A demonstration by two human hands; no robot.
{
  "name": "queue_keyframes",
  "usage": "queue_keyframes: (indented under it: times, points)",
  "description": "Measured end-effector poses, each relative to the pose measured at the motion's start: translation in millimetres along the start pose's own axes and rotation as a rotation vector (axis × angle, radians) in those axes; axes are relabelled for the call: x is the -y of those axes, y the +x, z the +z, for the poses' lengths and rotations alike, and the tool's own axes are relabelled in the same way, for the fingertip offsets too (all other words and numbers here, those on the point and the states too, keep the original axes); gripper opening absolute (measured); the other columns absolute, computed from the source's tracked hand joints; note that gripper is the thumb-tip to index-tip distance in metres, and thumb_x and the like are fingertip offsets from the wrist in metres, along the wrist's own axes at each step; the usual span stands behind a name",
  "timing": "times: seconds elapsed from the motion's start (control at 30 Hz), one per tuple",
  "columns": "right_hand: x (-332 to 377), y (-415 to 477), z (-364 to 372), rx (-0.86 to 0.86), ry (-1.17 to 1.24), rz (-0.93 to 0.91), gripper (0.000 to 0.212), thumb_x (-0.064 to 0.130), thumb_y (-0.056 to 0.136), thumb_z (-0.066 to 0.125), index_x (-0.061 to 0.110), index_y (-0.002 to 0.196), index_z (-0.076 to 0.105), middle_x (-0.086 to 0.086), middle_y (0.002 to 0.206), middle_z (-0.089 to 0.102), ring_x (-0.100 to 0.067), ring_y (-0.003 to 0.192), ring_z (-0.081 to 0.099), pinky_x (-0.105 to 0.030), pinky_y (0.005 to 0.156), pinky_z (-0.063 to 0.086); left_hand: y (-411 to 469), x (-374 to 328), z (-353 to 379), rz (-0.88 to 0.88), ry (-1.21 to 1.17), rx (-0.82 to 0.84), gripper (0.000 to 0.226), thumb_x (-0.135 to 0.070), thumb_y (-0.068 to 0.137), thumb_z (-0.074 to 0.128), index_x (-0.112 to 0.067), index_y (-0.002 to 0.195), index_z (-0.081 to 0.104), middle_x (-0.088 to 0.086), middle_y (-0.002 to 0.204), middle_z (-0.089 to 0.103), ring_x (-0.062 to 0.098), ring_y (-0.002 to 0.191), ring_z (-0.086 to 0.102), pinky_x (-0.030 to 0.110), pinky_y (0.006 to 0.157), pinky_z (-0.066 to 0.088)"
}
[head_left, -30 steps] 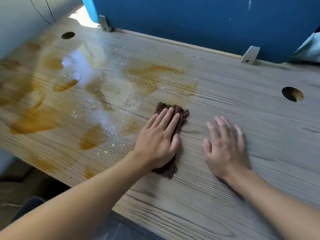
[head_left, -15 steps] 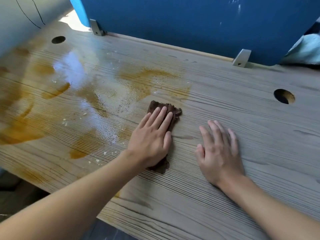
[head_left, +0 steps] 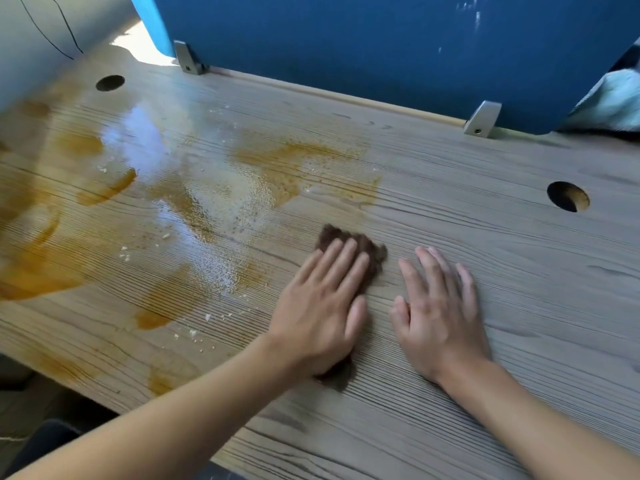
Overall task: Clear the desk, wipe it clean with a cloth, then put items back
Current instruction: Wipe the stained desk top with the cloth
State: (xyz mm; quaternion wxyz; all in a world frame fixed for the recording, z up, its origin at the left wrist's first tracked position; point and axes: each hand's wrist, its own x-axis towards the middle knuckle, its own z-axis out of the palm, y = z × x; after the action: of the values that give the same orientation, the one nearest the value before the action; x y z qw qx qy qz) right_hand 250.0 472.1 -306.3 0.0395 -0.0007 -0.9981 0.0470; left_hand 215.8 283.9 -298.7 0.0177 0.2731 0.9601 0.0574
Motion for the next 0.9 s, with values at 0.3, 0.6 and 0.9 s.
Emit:
queue_keyframes:
  times: [0.3, 0.6, 0.9]
  points:
    - [0.7, 0.0, -1.3, 0.022, -0.014, -0.002, 0.059, 0.038, 0.088, 0.035, 0.015, 0.141, 0.048, -0.013, 0.151, 0.042, -0.028, 0.145, 0.031, -0.054, 0.119, 0.021, 59.6, 39.4, -5.2, -0.107, -0.021, 0.017, 0.066, -0.047, 0.098, 0.010, -0.023, 0.160, 0.011, 0.002, 0.167, 0.004, 0.014, 0.153, -0.002, 0.036, 0.125, 0.004]
    - [1.4, 1.0, -1.3, 0.015, -0.003, 0.010, 0.058, 0.038, 0.087, 0.036, 0.014, 0.137, 0.052, -0.014, 0.149, 0.044, -0.029, 0.144, 0.034, -0.055, 0.118, 0.023, 3.1, 20.9, -0.9, 0.230, -0.059, 0.082, 0.063, -0.048, 0.101, 0.021, -0.027, 0.159, 0.015, -0.003, 0.166, 0.005, 0.010, 0.153, -0.003, 0.034, 0.125, 0.004]
    - [1.4, 2.7, -3.9, 0.015, -0.001, 0.013, 0.060, 0.038, 0.085, 0.039, 0.013, 0.136, 0.056, -0.015, 0.148, 0.046, -0.031, 0.142, 0.037, -0.057, 0.115, 0.027, 34.6, 10.4, 0.3, 0.033, -0.003, 0.015, 0.065, -0.047, 0.101, 0.016, -0.018, 0.159, 0.016, 0.004, 0.166, 0.007, 0.017, 0.154, -0.002, 0.038, 0.125, 0.006]
